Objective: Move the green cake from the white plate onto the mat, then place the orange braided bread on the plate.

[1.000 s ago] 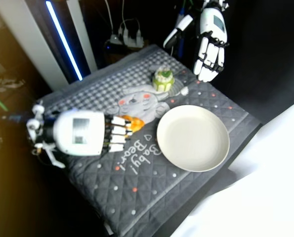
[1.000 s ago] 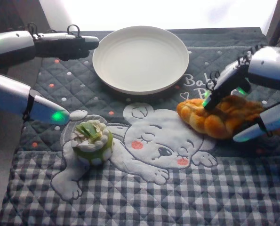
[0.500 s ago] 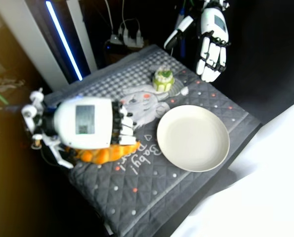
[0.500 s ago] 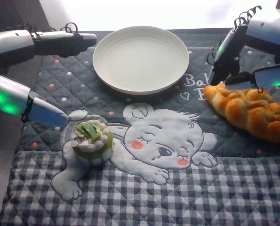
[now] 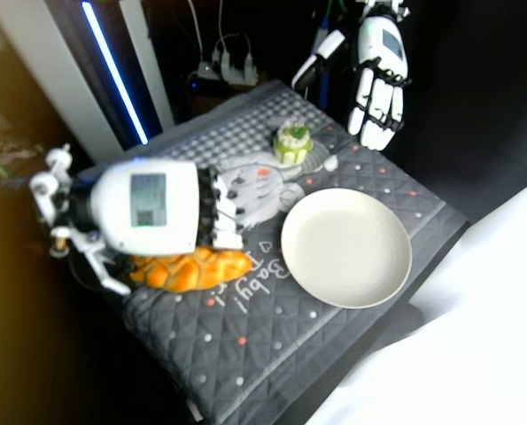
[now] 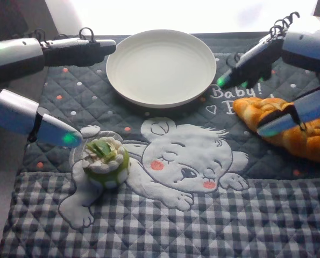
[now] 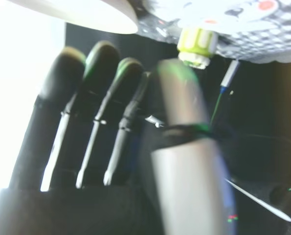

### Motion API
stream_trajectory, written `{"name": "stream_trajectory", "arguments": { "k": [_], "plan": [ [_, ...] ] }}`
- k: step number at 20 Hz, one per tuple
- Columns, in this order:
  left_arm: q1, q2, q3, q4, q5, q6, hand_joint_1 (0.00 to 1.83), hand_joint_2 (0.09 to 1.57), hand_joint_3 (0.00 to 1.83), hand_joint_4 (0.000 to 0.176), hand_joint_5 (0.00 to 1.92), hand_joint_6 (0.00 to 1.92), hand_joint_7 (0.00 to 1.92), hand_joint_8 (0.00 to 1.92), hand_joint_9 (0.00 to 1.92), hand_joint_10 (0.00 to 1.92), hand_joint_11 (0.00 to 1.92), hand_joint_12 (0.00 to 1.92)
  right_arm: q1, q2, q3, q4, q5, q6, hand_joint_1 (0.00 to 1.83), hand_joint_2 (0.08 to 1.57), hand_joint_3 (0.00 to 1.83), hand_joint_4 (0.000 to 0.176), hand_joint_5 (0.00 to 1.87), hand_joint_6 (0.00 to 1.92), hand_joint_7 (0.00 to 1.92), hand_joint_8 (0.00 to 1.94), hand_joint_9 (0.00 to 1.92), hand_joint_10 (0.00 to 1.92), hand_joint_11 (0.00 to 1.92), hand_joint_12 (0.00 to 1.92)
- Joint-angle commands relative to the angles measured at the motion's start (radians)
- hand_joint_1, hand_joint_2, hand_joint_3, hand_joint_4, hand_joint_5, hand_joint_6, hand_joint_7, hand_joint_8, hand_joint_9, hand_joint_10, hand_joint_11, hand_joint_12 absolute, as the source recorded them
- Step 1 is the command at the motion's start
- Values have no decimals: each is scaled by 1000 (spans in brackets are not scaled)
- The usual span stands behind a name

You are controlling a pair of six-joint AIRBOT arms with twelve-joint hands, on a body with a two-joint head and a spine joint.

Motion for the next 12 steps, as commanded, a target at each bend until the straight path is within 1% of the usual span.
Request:
{"name": "stream_trajectory", "arguments": {
  "k": [1,2,3,4,5,6,7,8,9,10,11,12],
  "plan": [
    [-8,6,0,-51,-86,-9,723,759,0,137,64,3,201,1,234,6,0,677,12,29,-5,44,97,3,980,717,0,0,613,0,771,0,821,58,490,1028],
    [-5,7,-2,-51,-86,-13,738,765,1,136,57,0,157,0,207,0,0,645,12,44,-19,36,95,3,893,720,0,0,504,0,701,0,762,11,423,1120],
    [-2,9,-3,-53,-87,-16,738,765,1,136,57,0,157,0,207,0,0,645,12,54,-26,26,90,3,893,720,0,0,504,0,701,0,762,11,423,1120],
    [3,10,-4,-59,-91,-17,705,769,3,129,47,0,134,0,195,0,0,643,12,63,-30,17,80,3,875,727,3,0,487,0,659,0,710,3,354,1100],
    [11,11,-5,-65,-95,-17,697,780,5,116,33,0,103,1,165,0,0,592,12,71,-36,-3,55,3,875,729,1,0,472,0,588,0,619,0,263,1131],
    [15,11,-5,-69,-96,-17,705,767,0,128,45,4,107,3,167,2,0,554,12,75,-39,-14,43,3,781,726,0,0,463,0,558,0,590,0,241,1096],
    [22,12,-5,-75,-100,-17,680,764,0,126,64,2,122,2,180,2,0,582,12,80,-42,-24,28,3,760,725,0,0,458,2,542,0,566,0,233,1006],
    [27,13,-5,-80,-104,-17,707,747,0,140,82,7,151,11,203,10,0,584,12,85,-44,-30,17,3,783,726,0,0,476,0,520,1,528,0,231,858],
    [37,15,-6,-89,-111,-17,717,749,0,142,86,5,161,9,211,9,0,570,12,86,-47,-44,-2,3,789,716,0,0,482,0,515,0,522,0,269,768],
    [41,16,-6,-94,-115,-17,705,747,0,133,86,4,162,6,209,6,0,562,12,86,-48,-52,-14,3,837,715,0,0,496,0,524,0,524,0,290,700],
    [46,17,-7,-100,-120,-17,715,738,0,120,106,6,172,6,216,6,0,576,11,87,-47,-61,-34,3,877,702,1,0,520,0,533,0,516,0,297,630],
    [48,17,-8,-103,-122,-17,709,734,0,121,112,5,173,3,215,3,0,564,11,88,-47,-66,-45,3,870,689,1,0,508,0,490,0,450,0,269,534]
  ]
}}
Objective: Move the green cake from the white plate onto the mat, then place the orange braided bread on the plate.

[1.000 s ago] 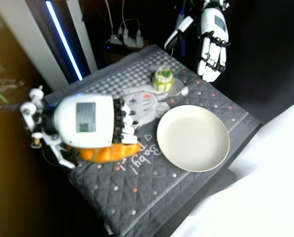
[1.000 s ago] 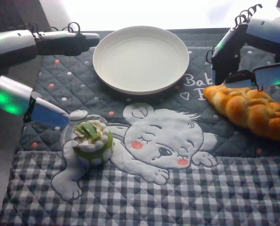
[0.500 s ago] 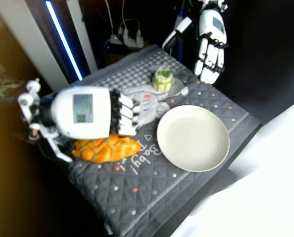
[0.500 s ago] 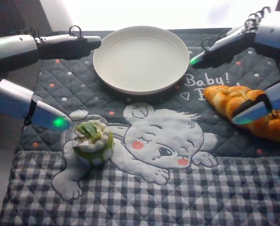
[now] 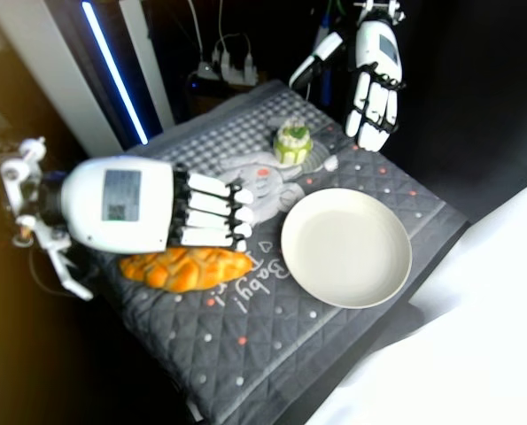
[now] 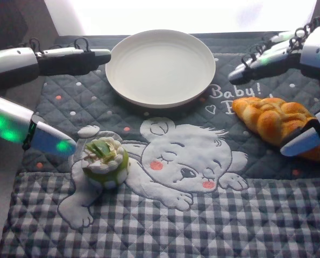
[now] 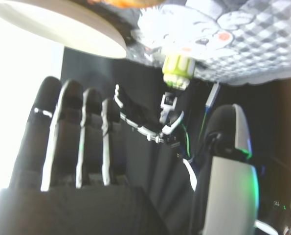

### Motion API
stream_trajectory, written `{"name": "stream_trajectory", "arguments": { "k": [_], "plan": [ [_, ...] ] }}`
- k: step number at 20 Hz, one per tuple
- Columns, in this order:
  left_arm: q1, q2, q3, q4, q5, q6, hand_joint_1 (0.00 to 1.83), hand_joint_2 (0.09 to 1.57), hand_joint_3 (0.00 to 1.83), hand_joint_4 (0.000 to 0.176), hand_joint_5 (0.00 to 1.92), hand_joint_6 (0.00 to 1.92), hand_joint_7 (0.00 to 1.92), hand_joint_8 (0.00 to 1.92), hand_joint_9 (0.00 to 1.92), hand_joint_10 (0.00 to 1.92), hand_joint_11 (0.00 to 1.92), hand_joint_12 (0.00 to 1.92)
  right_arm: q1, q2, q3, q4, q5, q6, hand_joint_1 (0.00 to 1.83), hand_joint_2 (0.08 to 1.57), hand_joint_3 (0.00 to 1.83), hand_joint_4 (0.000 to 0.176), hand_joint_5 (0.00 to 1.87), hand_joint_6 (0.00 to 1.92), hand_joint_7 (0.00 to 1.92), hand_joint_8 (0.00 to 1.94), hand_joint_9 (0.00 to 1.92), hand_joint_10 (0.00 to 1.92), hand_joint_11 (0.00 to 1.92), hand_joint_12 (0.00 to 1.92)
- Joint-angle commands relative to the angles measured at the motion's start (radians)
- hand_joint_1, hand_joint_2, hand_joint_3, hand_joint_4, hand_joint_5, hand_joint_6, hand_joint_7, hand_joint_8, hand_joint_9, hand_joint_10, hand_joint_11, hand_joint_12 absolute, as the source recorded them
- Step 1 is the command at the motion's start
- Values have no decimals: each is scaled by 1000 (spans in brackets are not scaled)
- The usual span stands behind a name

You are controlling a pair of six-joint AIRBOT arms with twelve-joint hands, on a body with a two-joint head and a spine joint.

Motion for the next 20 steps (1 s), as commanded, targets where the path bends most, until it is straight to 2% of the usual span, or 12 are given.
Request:
{"name": "stream_trajectory", "arguments": {
  "k": [1,2,4,6,8,9,11,13,16,17,19,20],
  "plan": [
    [-5,10,-5,-55,-101,-7,678,745,3,137,112,3,166,0,204,0,0,565,11,19,2,50,65,4,918,693,3,0,496,0,474,0,464,10,291,522],
    [-2,12,-7,-58,-102,-8,660,759,8,155,113,3,155,0,196,0,0,566,11,24,2,50,55,4,950,692,2,0,491,0,458,0,464,10,315,524],
    [6,16,-10,-65,-107,-8,683,755,3,132,88,0,158,1,201,2,0,585,11,29,2,50,42,4,854,716,0,0,508,0,599,4,675,18,509,552],
    [14,18,-12,-70,-110,-8,674,737,0,128,86,0,171,3,213,3,0,636,11,34,2,50,32,4,828,711,0,0,526,0,697,0,770,7,533,706],
    [26,19,-13,-80,-118,-8,693,747,2,133,88,1,178,3,212,2,0,625,10,40,1,50,22,4,787,728,0,0,533,0,725,3,792,4,519,782],
    [32,20,-14,-85,-122,-7,696,752,2,111,81,0,172,0,216,2,0,639,10,41,0,50,17,4,806,736,2,0,521,0,714,0,775,0,480,777],
    [45,25,-18,-97,-133,-7,709,739,0,117,59,0,175,1,225,4,0,651,9,42,-4,37,-5,4,779,741,3,0,509,0,691,0,730,0,423,753],
    [51,28,-22,-101,-139,-5,691,742,0,133,64,3,161,0,218,0,0,672,8,42,-8,18,-37,3,875,744,2,0,512,2,682,3,697,1,395,735],
    [51,28,-26,-103,-140,-3,704,759,3,159,84,4,188,7,229,3,0,672,7,39,-12,1,-73,3,912,747,2,0,493,0,657,0,647,0,438,552],
    [51,28,-27,-103,-140,-1,704,760,2,147,81,1,181,3,220,1,0,642,6,37,-12,-3,-85,3,878,739,1,0,497,0,685,0,689,3,497,513],
    [51,28,-30,-103,-140,0,705,754,0,150,83,2,176,3,217,0,0,624,6,35,-12,-10,-102,2,844,725,1,0,487,0,684,0,698,0,553,432],
    [51,27,-30,-103,-140,0,715,755,0,165,81,1,181,3,212,0,0,599,5,34,-12,-16,-111,2,842,724,1,0,487,0,667,0,682,0,544,421]
  ]
}}
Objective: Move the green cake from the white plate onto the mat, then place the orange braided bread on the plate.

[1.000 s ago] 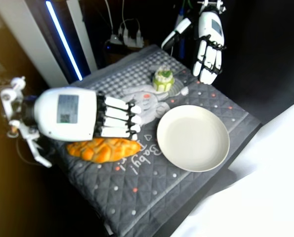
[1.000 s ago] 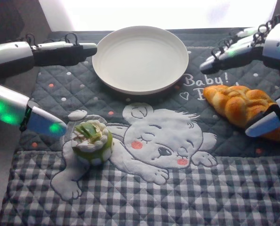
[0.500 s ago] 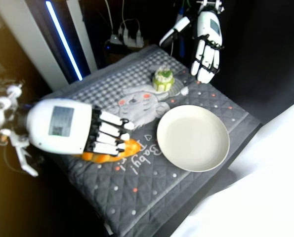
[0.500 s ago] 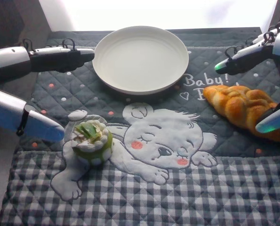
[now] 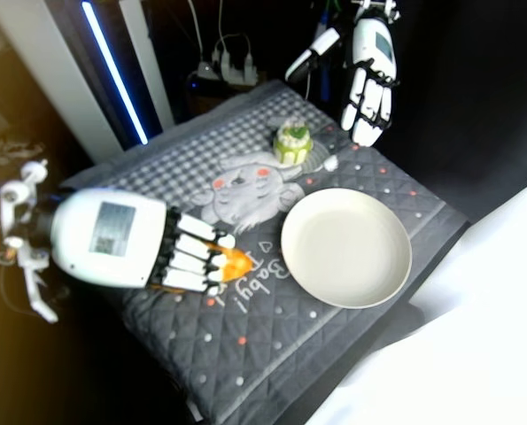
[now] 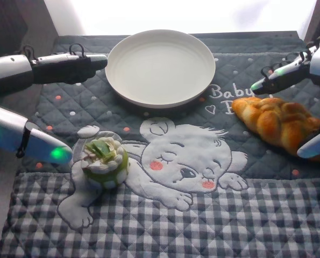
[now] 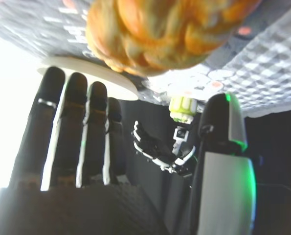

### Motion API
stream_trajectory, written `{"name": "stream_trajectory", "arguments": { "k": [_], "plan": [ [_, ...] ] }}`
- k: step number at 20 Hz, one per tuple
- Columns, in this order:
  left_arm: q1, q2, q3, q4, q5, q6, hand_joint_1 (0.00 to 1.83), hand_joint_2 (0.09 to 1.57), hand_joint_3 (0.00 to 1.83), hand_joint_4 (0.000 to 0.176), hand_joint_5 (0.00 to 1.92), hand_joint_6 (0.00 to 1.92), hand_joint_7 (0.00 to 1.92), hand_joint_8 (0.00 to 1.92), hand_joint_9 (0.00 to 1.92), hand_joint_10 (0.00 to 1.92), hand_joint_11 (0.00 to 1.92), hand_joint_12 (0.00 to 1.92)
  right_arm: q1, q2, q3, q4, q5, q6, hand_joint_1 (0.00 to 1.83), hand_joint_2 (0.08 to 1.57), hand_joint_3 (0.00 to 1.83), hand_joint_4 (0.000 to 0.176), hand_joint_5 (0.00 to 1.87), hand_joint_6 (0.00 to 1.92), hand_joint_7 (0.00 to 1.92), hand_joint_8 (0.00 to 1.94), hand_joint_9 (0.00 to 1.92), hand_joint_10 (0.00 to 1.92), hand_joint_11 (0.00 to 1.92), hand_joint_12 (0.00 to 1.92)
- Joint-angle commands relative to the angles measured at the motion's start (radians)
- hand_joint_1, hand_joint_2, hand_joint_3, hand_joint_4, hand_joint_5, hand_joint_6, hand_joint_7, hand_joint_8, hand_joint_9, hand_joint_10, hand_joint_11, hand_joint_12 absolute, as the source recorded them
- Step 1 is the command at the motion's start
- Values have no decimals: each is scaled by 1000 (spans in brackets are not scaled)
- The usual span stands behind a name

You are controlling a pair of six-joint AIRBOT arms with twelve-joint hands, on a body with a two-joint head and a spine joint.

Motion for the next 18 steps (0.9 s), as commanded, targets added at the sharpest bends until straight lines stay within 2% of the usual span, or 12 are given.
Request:
{"name": "stream_trajectory", "arguments": {
  "k": [1,2,3,9,10,12,13,14,15,16,17,18],
  "plan": [
    [-5,6,-4,-52,-98,-4,715,753,0,167,75,0,185,3,210,0,0,583,6,10,2,27,56,2,838,719,0,0,478,0,647,0,661,0,528,409],
    [-5,5,-4,-52,-99,-4,726,752,0,148,81,2,183,1,216,2,0,599,6,8,2,18,46,2,834,716,0,0,463,0,630,0,650,0,520,401],
    [-5,4,-4,-52,-100,-4,710,761,2,146,75,1,170,0,206,0,0,582,5,5,2,10,37,2,849,722,1,0,452,0,617,0,646,0,503,389],
    [-4,4,-7,-52,-106,-4,723,743,0,175,79,2,182,3,221,1,0,586,-2,-30,4,-45,1,2,874,723,0,0,368,2,526,2,556,1,411,339],
    [-4,4,-8,-52,-106,-4,727,748,2,176,75,0,181,3,214,0,0,582,-5,-36,5,-53,-5,2,883,721,2,0,355,0,506,0,529,0,337,402],
    [-4,4,-8,-53,-107,-4,713,752,3,176,78,2,182,2,212,0,0,578,-8,-41,9,-60,-12,2,926,711,2,23,329,0,473,0,514,0,246,670],
    [-4,4,-8,-53,-108,-4,709,756,3,176,74,0,166,2,203,0,0,553,-10,-43,11,-60,-14,2,981,701,1,6,346,0,492,0,543,1,235,788],
    [-4,4,-8,-53,-108,-4,715,758,3,176,77,2,170,4,208,3,0,550,-12,-45,13,-64,-15,2,1132,732,3,0,396,3,545,5,606,12,295,831],
    [-4,4,-9,-54,-108,-4,735,754,0,176,84,1,187,3,216,3,0,570,-13,-46,15,-67,-17,2,1361,828,3,0,561,3,702,13,839,46,579,884],
    [-4,4,-9,-54,-109,-3,735,754,0,176,84,1,187,3,216,3,0,570,-14,-48,19,-67,-17,2,1361,828,3,0,561,3,702,13,839,46,579,884],
    [-3,3,-9,-55,-109,-3,726,768,3,164,88,1,187,1,225,4,0,604,-15,-49,20,-68,-18,2,1572,905,11,0,742,5,911,20,1137,527,804,753],
    [-3,3,-10,-56,-110,-1,721,771,3,172,84,0,194,2,232,4,0,628,-16,-49,23,-68,-19,2,1526,966,7,0,874,3,1119,403,1208,738,949,597]
  ]
}}
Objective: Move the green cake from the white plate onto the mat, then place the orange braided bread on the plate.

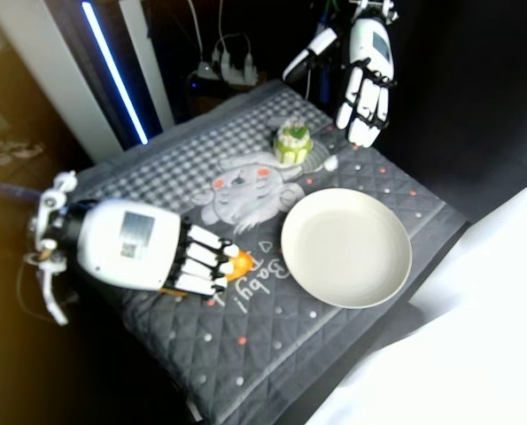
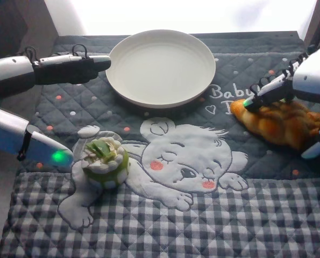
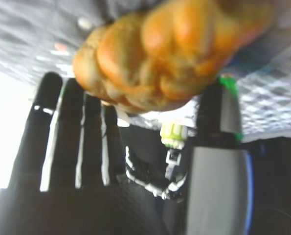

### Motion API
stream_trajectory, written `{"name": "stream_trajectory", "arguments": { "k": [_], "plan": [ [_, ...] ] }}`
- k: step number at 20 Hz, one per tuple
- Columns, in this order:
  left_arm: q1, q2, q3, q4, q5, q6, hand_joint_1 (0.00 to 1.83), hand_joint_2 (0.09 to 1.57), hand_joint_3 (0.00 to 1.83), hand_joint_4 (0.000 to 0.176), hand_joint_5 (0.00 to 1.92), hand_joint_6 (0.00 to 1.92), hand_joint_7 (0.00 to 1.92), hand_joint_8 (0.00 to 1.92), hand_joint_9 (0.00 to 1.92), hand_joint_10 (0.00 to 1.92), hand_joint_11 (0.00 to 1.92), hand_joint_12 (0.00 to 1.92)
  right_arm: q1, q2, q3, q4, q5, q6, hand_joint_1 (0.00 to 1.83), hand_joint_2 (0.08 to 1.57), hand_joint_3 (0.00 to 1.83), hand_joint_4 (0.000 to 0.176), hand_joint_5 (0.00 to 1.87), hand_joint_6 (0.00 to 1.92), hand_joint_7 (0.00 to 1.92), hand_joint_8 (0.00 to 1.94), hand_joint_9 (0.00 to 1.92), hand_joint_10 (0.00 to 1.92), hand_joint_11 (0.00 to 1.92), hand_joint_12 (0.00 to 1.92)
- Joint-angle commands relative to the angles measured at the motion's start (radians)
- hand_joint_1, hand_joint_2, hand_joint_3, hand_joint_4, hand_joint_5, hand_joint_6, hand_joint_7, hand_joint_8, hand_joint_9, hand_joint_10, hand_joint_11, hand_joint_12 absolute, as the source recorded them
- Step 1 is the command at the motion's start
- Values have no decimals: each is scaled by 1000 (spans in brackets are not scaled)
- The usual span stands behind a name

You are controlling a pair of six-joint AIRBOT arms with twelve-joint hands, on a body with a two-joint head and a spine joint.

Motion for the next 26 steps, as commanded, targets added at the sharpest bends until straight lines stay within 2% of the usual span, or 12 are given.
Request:
{"name": "stream_trajectory", "arguments": {
  "k": [1,5,6,7,10,15,16,17,19,20,25,26],
  "plan": [
    [-4,5,-1,-51,-98,-4,707,778,3,158,72,0,178,0,237,4,0,656,-3,7,7,5,28,-3,1414,1014,1,0,1052,611,1259,408,1242,855,1106,489],
    [9,1,-1,-63,-104,3,726,758,0,174,76,3,183,3,243,2,0,683,-3,3,14,9,28,-3,1285,1065,0,0,1041,710,1162,864,1387,66,1069,937],
    [11,-1,-1,-66,-107,4,726,758,0,174,76,3,183,3,243,2,0,683,-3,1,18,11,28,-3,1285,1065,0,0,1041,710,1162,864,1387,66,1069,937],
    [12,-2,-1,-67,-108,4,726,759,0,176,72,1,183,3,247,3,0,681,-3,-3,23,12,28,-3,1388,1022,2,0,1067,581,1234,550,1296,672,1124,789],
    [14,-4,-1,-71,-115,4,714,774,1,176,58,1,187,1,248,0,0,693,-3,-20,43,15,18,-3,1408,1034,1,0,975,740,1177,603,1250,848,1220,478],
    [19,-7,-1,-73,-116,7,725,782,2,176,65,2,188,1,252,1,0,658,-3,-29,63,81,19,-3,1395,1071,2,0,871,1023,1064,712,1177,879,1200,357],
    [20,-9,1,-74,-115,7,708,764,0,176,59,0,202,3,260,3,0,678,-3,-30,67,97,30,-6,1309,1048,0,0,980,894,1268,546,1342,315,1306,372],
    [22,-13,3,-76,-114,7,712,770,1,176,63,2,202,3,265,4,0,686,-3,-28,70,129,46,-20,1393,1022,0,0,1035,661,1283,427,1273,753,1188,586],
    [24,-19,7,-76,-111,7,728,768,0,176,59,0,191,1,254,1,0,668,-3,-25,75,181,108,-53,1304,1042,0,0,1058,669,1260,683,1323,279,1043,827],
    [26,-22,10,-76,-109,7,717,764,0,176,72,3,191,1,260,3,0,685,-2,-24,75,205,137,-53,1391,1018,0,0,1085,574,1273,541,1226,739,990,813],
    [27,-39,21,-77,-105,7,718,750,0,176,77,0,176,1,239,0,0,600,-2,-22,76,251,209,-53,1298,1048,0,0,1075,602,1217,800,1388,265,1027,1042],
    [27,-41,22,-77,-105,7,740,743,0,176,79,1,185,3,243,2,0,619,-2,-22,77,259,221,-53,1406,998,1,0,1131,539,1368,236,1262,772,1042,919]
  ]
}}
